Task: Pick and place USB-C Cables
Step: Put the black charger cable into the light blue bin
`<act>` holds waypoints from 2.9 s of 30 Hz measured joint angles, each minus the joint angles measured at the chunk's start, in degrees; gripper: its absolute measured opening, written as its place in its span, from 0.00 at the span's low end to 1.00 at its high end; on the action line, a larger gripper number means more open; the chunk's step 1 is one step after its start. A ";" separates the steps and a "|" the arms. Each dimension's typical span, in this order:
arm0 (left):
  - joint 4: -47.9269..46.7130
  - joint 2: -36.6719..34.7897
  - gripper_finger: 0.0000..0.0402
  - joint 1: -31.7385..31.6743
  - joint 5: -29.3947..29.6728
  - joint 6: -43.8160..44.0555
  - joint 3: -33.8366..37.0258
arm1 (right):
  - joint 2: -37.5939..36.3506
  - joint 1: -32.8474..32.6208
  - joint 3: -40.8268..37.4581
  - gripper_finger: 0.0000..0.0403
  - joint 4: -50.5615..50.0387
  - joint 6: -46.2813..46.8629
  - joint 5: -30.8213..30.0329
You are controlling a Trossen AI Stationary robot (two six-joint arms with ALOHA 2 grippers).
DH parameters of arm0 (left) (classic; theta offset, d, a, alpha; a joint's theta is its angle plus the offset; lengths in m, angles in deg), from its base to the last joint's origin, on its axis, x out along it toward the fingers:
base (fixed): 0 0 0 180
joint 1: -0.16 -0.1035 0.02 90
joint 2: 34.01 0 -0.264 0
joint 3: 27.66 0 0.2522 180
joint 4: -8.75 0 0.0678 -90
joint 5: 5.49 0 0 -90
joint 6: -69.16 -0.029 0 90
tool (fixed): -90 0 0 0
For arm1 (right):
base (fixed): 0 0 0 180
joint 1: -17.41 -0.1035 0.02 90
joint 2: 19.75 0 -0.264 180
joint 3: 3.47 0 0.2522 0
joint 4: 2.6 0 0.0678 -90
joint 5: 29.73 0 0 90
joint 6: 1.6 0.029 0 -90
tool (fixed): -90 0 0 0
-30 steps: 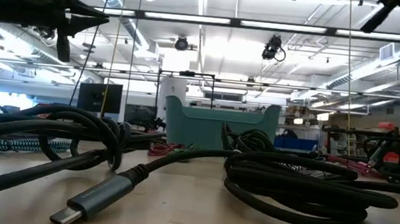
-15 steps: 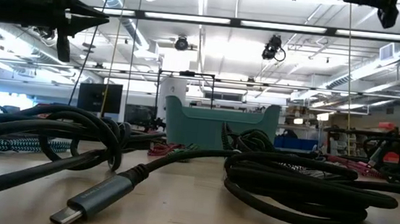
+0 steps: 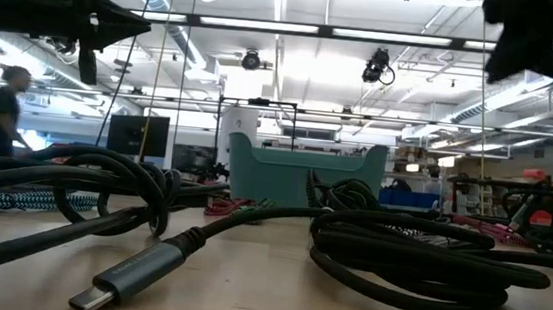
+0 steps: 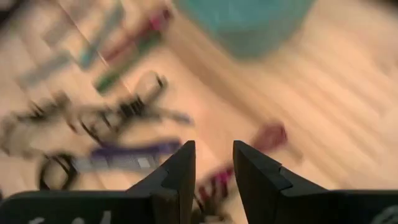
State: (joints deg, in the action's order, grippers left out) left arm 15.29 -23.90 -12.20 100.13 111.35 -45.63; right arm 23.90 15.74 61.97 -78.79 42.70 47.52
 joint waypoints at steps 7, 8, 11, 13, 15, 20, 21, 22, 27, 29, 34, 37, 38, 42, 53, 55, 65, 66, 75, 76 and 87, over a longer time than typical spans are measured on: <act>-0.03 0.00 0.09 0.00 0.00 0.00 0.00 | 9.99 -0.07 -0.03 0.28 -1.73 0.80 7.54; -0.04 0.00 0.09 0.00 0.00 0.00 0.00 | 11.22 -0.10 -0.03 0.28 -1.73 1.07 8.37; -0.05 0.00 0.09 0.00 0.00 -0.81 0.00 | 14.73 -0.67 -0.03 0.28 -1.77 2.48 10.37; -0.05 0.00 0.09 0.00 0.00 -2.36 0.00 | 16.95 -1.27 -0.03 0.28 -1.89 3.69 11.51; -0.05 0.00 0.09 0.00 -0.01 -3.58 0.00 | 19.08 -1.90 -0.03 0.29 -2.30 5.31 12.00; -0.05 0.00 0.09 0.00 -0.02 -3.87 0.00 | 24.44 -3.33 -0.03 0.32 -5.76 8.00 13.33; -0.03 0.00 0.09 0.00 0.00 -3.87 0.00 | 25.42 -3.52 -0.03 0.33 -6.85 8.51 13.98; -0.05 0.00 0.09 0.00 -0.02 -3.87 0.00 | 26.41 -3.68 -0.03 0.35 -7.79 8.98 14.58; -0.05 -0.01 0.09 0.00 -0.02 -3.89 0.00 | 30.61 -4.07 -0.05 0.46 -9.90 9.80 17.51; -0.03 0.00 0.09 0.00 -0.02 -3.89 0.00 | 32.09 -4.07 -0.05 0.50 -8.97 9.89 17.59; -0.05 0.00 0.09 0.00 -0.02 -3.91 0.00 | 35.97 -4.07 -0.05 0.58 -3.20 11.21 18.32; -0.04 0.00 0.09 0.00 -0.02 -3.91 0.00 | 38.38 -4.37 -0.05 0.61 -1.10 11.19 18.46; -0.05 0.00 0.09 0.00 -0.04 -3.91 0.00 | 39.21 -4.50 -0.05 0.62 -0.66 11.19 18.46; -0.05 0.00 0.09 0.00 -0.04 -3.91 0.00 | 42.40 -5.19 -0.05 0.62 -0.27 10.45 18.44; -0.05 0.00 0.09 0.00 -0.05 -3.93 0.00 | 51.04 -6.08 -0.05 0.47 -0.10 9.63 17.35; -0.05 0.00 0.09 0.00 -0.06 -3.95 0.00 | 51.82 -6.10 -0.05 0.37 0.25 9.59 17.36; -0.03 -0.01 0.09 0.00 -0.07 -3.91 0.00 | 47.86 -6.10 -0.06 0.06 0.80 9.48 18.14; -0.05 0.00 0.09 0.00 -0.09 -3.91 0.00 | 46.88 -6.12 0.15 0.06 0.67 9.54 18.36; -0.05 -0.02 0.09 0.00 -1.76 -2.40 0.00 | 36.51 -6.03 11.30 0.06 0.53 9.05 9.27; -0.05 0.00 0.09 0.00 -1.95 -2.38 0.00 | 35.54 -5.68 13.11 0.06 0.76 7.94 7.03; -0.83 0.00 0.09 0.00 -1.99 -2.40 0.00 | 29.74 5.67 27.19 0.06 14.71 -18.67 -0.35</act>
State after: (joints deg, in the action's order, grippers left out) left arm 14.46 -23.90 -12.20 98.14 108.95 -45.63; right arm 53.64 21.41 89.16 -64.08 24.03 47.17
